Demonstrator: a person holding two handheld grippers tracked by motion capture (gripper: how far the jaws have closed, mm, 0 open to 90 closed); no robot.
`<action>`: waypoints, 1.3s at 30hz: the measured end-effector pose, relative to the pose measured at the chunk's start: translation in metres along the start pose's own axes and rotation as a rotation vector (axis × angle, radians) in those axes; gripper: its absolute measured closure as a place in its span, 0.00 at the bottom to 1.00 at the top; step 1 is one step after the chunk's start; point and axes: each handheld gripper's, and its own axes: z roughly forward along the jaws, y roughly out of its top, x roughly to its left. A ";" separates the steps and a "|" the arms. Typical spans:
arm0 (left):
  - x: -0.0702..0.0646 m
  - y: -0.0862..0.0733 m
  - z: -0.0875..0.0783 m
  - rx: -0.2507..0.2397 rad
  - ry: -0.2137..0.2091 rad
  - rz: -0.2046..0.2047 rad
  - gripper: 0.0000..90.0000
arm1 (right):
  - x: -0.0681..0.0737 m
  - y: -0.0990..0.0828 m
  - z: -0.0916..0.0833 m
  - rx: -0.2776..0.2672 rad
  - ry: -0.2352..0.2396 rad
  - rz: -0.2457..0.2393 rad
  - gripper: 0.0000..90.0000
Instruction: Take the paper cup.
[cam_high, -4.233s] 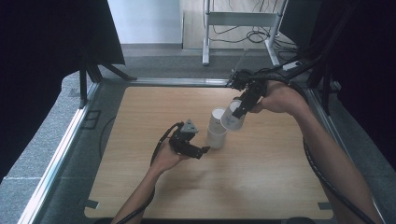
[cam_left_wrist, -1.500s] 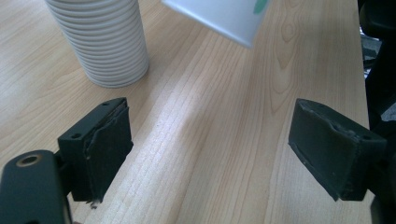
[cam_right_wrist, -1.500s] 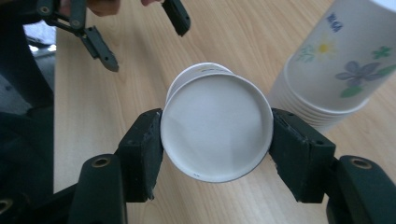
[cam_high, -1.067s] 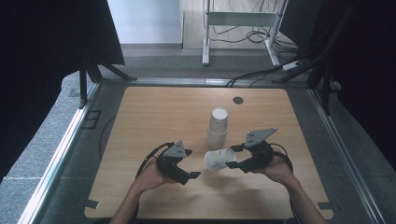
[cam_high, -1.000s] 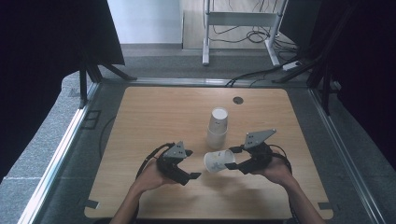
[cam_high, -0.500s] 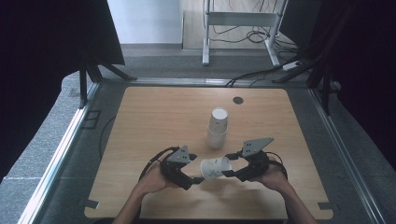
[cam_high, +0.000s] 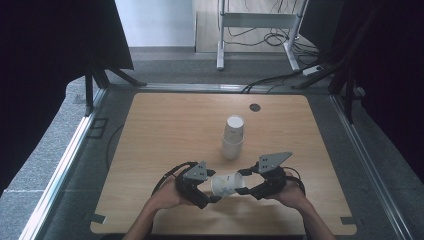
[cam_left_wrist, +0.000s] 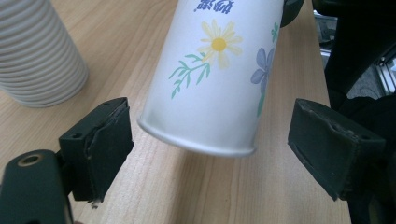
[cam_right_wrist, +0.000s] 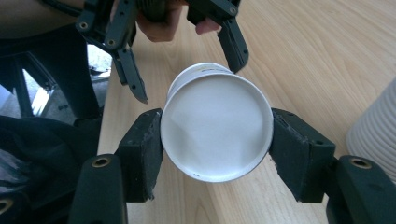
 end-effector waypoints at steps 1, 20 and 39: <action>0.000 0.000 0.001 0.004 -0.001 0.002 0.15 | 0.000 0.000 0.000 -0.002 0.005 0.000 0.42; 0.000 -0.002 0.016 0.048 -0.011 0.014 0.15 | 0.003 0.003 0.004 -0.021 0.039 -0.011 0.42; -0.002 -0.003 0.014 0.042 0.007 0.039 0.32 | -0.001 0.002 0.003 -0.006 0.053 0.009 0.41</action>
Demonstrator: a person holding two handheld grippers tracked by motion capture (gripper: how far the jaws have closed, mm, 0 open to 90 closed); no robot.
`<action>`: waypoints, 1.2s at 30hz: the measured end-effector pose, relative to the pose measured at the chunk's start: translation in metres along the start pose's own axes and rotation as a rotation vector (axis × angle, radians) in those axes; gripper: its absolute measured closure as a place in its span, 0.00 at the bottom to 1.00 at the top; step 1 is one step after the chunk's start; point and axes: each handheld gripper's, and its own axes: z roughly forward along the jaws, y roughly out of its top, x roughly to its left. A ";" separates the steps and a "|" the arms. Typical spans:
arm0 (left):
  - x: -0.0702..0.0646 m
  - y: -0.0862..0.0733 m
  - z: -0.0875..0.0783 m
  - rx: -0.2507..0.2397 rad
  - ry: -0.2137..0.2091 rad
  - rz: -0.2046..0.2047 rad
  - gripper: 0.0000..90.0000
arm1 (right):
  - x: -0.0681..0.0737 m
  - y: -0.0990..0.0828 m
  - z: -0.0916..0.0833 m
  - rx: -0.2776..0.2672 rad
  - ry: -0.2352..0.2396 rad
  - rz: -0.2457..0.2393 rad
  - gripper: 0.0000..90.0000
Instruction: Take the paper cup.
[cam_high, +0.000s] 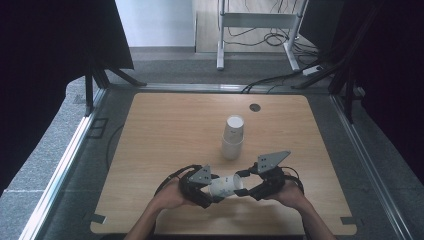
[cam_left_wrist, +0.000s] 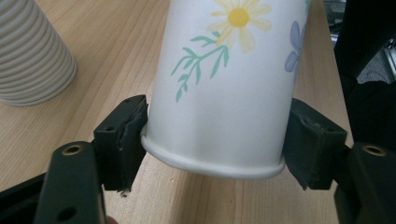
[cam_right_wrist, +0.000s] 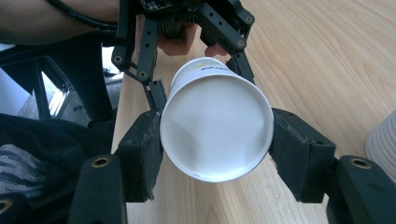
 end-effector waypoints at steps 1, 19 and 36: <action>0.000 0.000 0.000 0.001 -0.001 0.000 0.33 | 0.000 0.000 0.000 0.002 0.001 0.000 0.41; 0.005 0.006 -0.011 0.049 0.031 -0.008 0.36 | -0.001 0.005 -0.005 0.072 -0.060 0.031 0.24; 0.001 0.034 -0.011 0.241 0.056 0.085 0.35 | 0.007 0.027 0.001 0.328 -0.108 -0.032 0.19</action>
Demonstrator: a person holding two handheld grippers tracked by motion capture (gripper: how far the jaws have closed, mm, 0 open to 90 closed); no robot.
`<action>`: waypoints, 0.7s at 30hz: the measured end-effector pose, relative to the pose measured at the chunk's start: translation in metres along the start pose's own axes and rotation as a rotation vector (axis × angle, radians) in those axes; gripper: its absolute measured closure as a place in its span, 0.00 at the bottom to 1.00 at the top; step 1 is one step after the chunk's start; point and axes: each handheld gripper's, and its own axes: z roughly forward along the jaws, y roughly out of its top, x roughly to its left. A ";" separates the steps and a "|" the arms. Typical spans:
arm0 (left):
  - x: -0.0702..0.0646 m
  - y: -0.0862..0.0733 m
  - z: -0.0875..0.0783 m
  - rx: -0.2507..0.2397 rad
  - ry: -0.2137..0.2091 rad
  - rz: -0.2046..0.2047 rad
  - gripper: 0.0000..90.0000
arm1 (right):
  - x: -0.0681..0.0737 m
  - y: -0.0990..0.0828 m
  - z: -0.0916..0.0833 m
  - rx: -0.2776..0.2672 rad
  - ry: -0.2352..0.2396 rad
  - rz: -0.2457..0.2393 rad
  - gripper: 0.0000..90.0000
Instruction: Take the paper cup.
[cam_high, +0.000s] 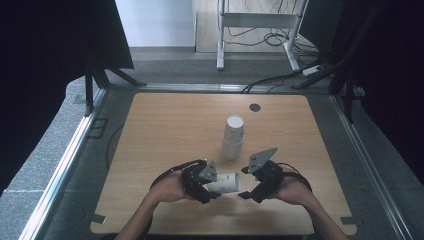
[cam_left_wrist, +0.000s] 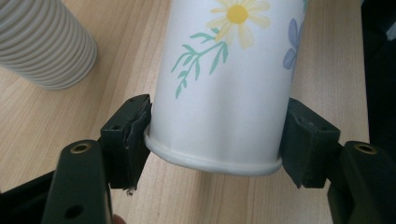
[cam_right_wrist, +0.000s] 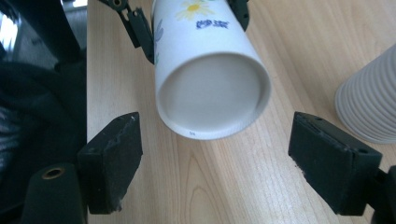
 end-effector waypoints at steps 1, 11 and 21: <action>0.000 0.002 0.000 0.012 0.001 0.005 0.35 | 0.001 0.002 0.001 0.016 0.000 -0.006 0.19; -0.002 0.017 0.005 0.091 0.004 0.049 0.35 | 0.002 0.012 0.015 0.129 0.001 -0.044 0.17; -0.006 0.028 0.012 0.158 0.016 0.093 0.35 | 0.004 0.018 0.025 0.214 -0.015 -0.085 0.27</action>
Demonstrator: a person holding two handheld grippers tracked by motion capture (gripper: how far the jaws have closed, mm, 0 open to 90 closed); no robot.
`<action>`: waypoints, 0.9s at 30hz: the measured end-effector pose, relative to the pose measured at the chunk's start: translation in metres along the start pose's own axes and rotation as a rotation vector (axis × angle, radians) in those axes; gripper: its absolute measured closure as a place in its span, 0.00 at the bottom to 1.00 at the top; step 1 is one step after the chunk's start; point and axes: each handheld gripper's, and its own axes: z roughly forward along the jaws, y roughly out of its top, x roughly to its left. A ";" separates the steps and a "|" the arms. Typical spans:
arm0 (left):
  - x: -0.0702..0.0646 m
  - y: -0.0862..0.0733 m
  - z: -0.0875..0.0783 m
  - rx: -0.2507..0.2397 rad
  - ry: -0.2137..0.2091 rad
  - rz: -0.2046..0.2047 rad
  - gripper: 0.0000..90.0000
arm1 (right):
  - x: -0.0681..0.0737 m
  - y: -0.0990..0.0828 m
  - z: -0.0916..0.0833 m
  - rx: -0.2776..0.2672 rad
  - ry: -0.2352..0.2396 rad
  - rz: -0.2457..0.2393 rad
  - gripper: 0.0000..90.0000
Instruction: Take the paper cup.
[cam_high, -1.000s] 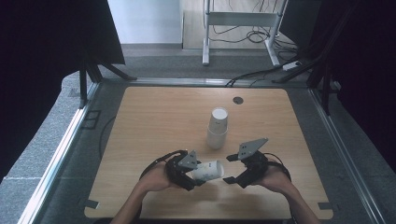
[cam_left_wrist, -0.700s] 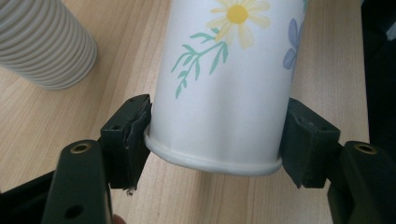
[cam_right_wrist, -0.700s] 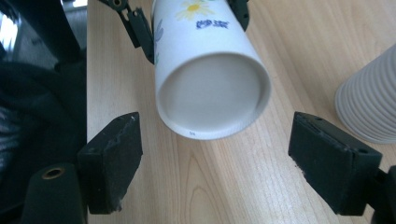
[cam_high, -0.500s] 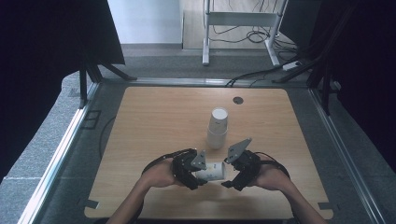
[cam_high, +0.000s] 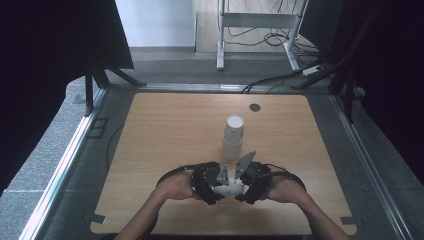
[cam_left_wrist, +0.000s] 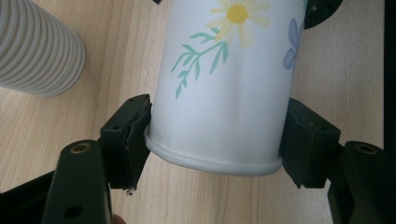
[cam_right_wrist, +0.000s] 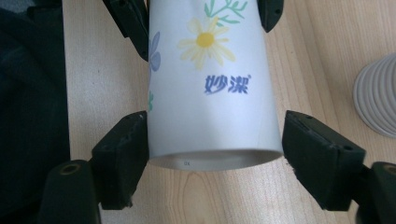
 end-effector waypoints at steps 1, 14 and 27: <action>-0.001 0.001 0.000 -0.003 0.003 -0.006 0.35 | 0.000 0.001 0.000 0.007 0.000 0.003 0.28; -0.001 0.008 0.002 0.008 0.022 0.046 0.35 | 0.002 0.003 0.005 0.032 0.015 -0.013 0.38; -0.004 0.007 0.003 0.002 0.009 0.020 0.33 | 0.003 0.002 0.006 0.018 0.015 -0.038 0.41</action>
